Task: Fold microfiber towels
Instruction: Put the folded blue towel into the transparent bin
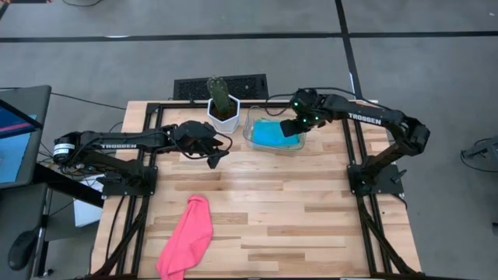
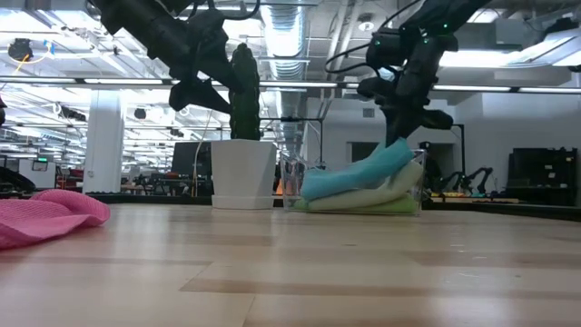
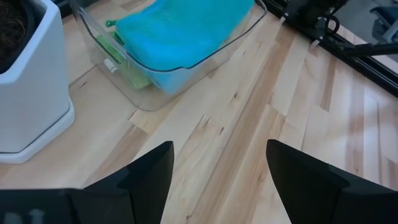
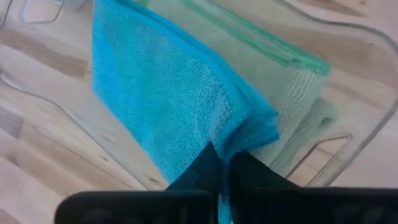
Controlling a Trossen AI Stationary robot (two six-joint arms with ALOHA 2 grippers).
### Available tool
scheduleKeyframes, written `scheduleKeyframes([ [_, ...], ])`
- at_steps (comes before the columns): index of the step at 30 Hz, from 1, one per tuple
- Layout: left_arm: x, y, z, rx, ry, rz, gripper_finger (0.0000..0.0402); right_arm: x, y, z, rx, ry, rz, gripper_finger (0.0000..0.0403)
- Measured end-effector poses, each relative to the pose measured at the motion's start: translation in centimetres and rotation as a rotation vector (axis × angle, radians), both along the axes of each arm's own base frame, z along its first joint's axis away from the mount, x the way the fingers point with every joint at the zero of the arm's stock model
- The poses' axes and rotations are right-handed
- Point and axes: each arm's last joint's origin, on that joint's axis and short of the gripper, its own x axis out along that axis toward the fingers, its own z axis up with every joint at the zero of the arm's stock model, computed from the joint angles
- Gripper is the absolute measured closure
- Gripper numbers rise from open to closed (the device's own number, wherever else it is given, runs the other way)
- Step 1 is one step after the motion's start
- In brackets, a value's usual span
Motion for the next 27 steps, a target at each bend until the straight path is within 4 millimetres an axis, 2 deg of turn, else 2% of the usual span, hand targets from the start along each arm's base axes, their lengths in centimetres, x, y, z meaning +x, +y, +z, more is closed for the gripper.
scheduleKeyframes([
  [4,0.0,0.0,0.0,-0.004,-0.001,0.003,0.0152,0.1,0.4,-0.1,-0.041,0.037,0.007,0.0321],
  [10,0.0,0.0,0.0,-0.005,0.003,0.002,0.0152,-0.4,0.6,0.0,-0.054,0.098,0.009,0.0232],
  [14,0.0,0.0,-0.1,-0.007,0.005,0.004,0.0152,-1.2,0.8,1.3,-0.079,0.059,-0.009,0.0190],
  [17,0.0,0.0,-0.1,-0.008,0.006,0.004,0.0152,-1.9,1.1,2.5,-0.121,0.022,-0.020,0.0181],
  [19,0.0,0.0,-0.1,-0.008,0.006,0.004,0.0152,-2.2,1.4,3.3,-0.149,-0.011,-0.014,0.0188],
  [21,0.0,0.0,-0.1,-0.008,0.006,0.004,0.0152,-2.1,1.8,3.8,-0.177,-0.034,0.020,0.0212],
  [23,0.0,0.0,-0.1,-0.008,0.005,0.004,0.0152,-1.6,2.2,3.6,-0.188,-0.030,0.071,0.0257],
  [27,0.0,0.0,-0.1,-0.008,0.005,0.012,0.0152,0.6,2.5,1.9,-0.201,-0.008,0.179,0.0377],
])
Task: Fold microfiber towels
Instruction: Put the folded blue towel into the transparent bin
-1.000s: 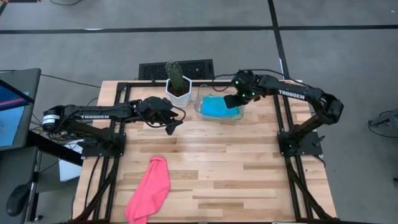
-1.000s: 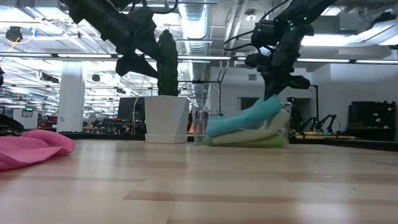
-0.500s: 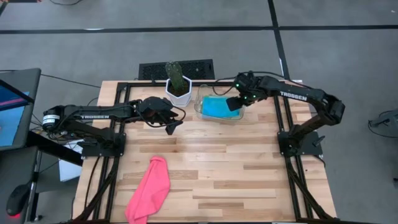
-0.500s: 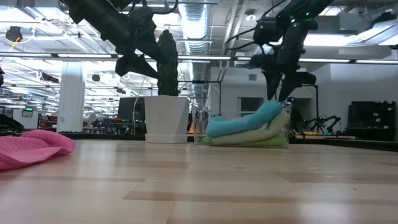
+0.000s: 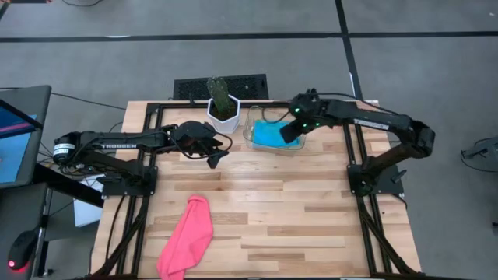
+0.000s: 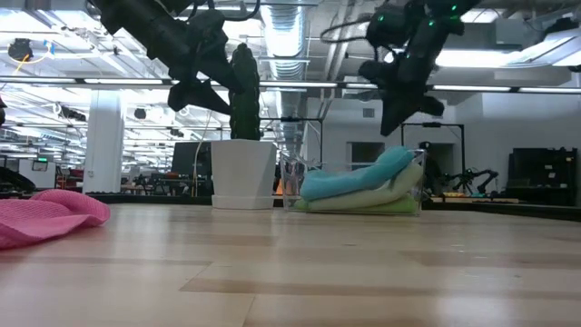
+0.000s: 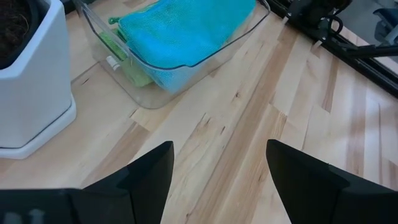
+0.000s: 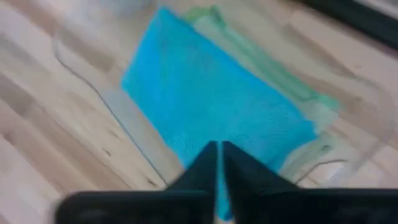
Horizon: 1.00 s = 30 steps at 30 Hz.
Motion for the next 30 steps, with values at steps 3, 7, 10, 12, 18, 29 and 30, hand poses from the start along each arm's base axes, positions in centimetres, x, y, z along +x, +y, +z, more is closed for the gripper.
scheduleKeyframes([
  [3,0.0,0.0,0.0,-0.008,-0.002,0.006,0.0152,0.6,-0.3,-1.3,0.024,0.059,0.005,0.0384],
  [7,0.0,0.0,0.0,-0.008,-0.001,0.007,0.0152,0.0,-0.4,-2.7,0.008,0.227,-0.034,0.0393],
  [10,0.0,0.0,0.0,-0.006,-0.006,0.007,0.0152,0.0,-0.4,-3.0,-0.006,0.265,-0.042,0.0392],
  [12,0.0,0.0,0.0,-0.004,-0.006,0.006,0.0152,0.1,-0.6,-3.1,-0.010,0.258,-0.044,0.0389],
  [18,0.0,0.0,0.0,-0.002,-0.006,0.005,0.0152,1.0,-1.0,-5.2,0.021,0.329,-0.042,0.0396],
  [29,0.0,0.0,0.0,0.001,-0.006,0.003,0.0152,2.3,-1.2,-9.2,0.073,0.460,-0.016,0.0396],
  [30,0.0,0.0,0.0,0.001,-0.006,0.003,0.0152,2.2,-1.2,-9.2,0.075,0.463,-0.016,0.0394],
])
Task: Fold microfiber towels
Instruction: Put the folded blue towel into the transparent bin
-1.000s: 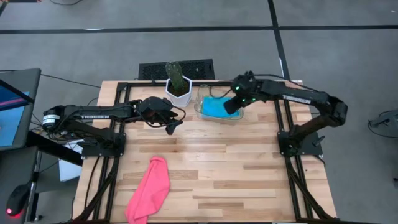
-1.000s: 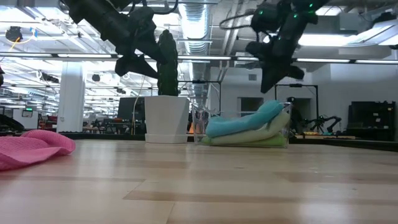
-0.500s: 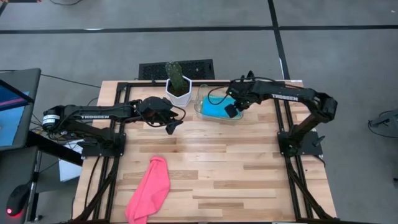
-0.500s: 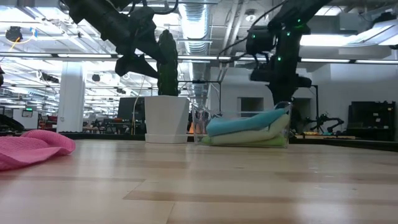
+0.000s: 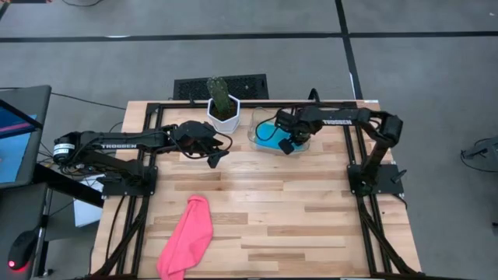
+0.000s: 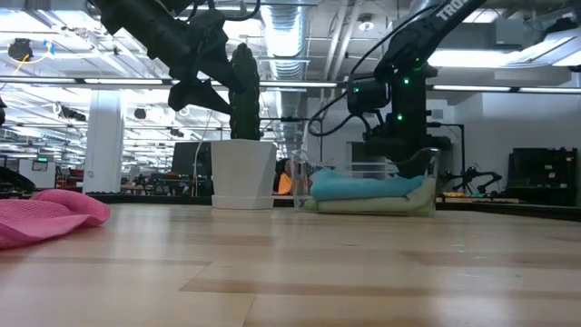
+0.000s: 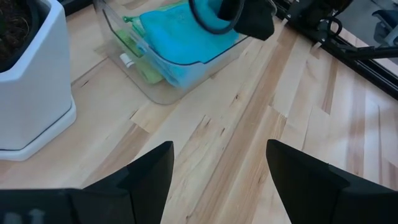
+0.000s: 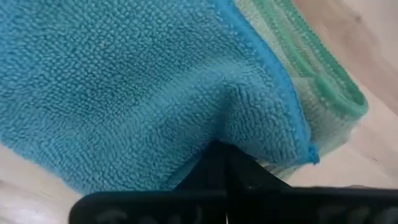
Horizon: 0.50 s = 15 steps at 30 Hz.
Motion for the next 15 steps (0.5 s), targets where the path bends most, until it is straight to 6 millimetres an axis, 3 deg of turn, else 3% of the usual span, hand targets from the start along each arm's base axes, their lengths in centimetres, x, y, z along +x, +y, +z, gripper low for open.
scheduleKeyframes([
  [4,0.0,0.0,0.0,-0.001,0.000,0.000,0.0152,-0.7,0.3,2.0,-0.024,-0.029,0.001,0.0380],
  [10,0.0,-0.2,0.0,-0.056,-0.012,-0.038,0.0152,-2.3,1.4,7.2,-0.178,-0.142,-0.023,0.0379],
  [15,0.0,-0.4,-0.1,-0.114,-0.006,-0.093,0.0152,-1.2,2.2,8.0,-0.227,-0.251,0.048,0.0394],
])
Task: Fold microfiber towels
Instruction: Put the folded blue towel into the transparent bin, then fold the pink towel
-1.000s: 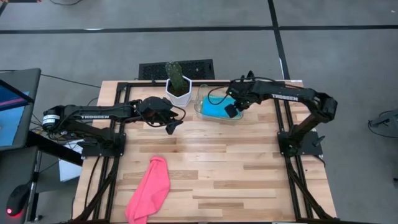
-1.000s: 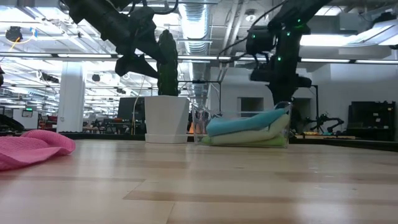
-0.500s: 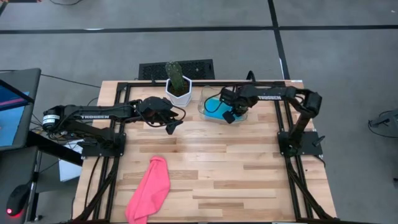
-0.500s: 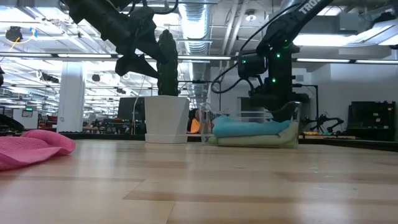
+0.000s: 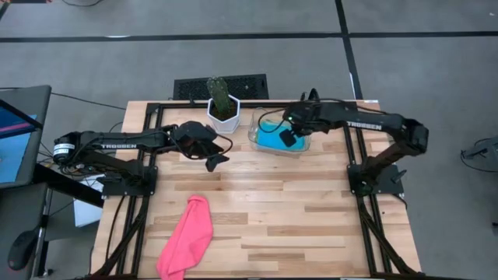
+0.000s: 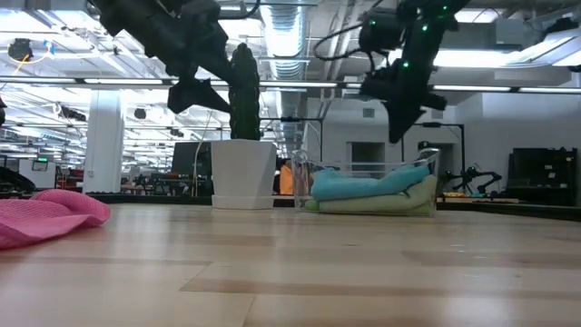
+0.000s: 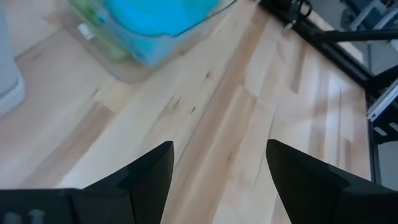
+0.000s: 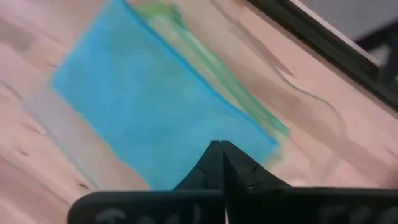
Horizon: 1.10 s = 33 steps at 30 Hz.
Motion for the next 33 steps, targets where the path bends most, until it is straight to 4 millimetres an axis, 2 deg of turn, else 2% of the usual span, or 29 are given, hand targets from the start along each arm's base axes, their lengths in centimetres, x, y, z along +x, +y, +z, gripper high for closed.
scheduleKeyframes([
  [10,-0.3,-0.1,-0.4,-0.029,0.052,0.013,0.0152,1.2,-1.4,-6.7,0.115,0.325,-0.022,0.0385],
  [15,-0.3,-0.1,-0.4,-0.026,0.052,0.015,0.0152,1.8,-1.7,-8.1,0.120,0.346,-0.013,0.0393],
  [18,-0.4,-0.3,-0.3,-0.055,0.046,-0.020,0.0152,1.8,-1.7,-8.0,0.108,0.361,0.004,0.0388],
  [19,-0.6,-0.5,-0.1,-0.078,0.042,-0.049,0.0152,1.6,-1.7,-7.6,0.086,0.375,0.000,0.0385],
  [21,-1.1,-0.9,0.5,-0.130,0.041,-0.104,0.0152,1.2,-1.2,-5.4,0.031,0.369,0.005,0.0378],
  [25,-3.0,-2.6,1.5,-0.129,0.164,-0.145,0.0152,0.1,1.1,0.7,-0.060,0.208,0.042,0.0370],
  [28,-4.2,-4.7,0.9,-0.091,0.291,-0.144,0.0152,-1.0,3.5,4.3,-0.095,0.027,0.083,0.0368],
  [30,-4.4,-6.3,0.1,-0.102,0.338,-0.162,0.0152,-1.8,5.1,5.8,-0.105,-0.060,0.129,0.0366],
  [33,-4.5,-9.0,-1.3,-0.130,0.366,-0.172,0.0152,-2.7,7.6,6.7,-0.104,-0.138,0.196,0.0355],
])
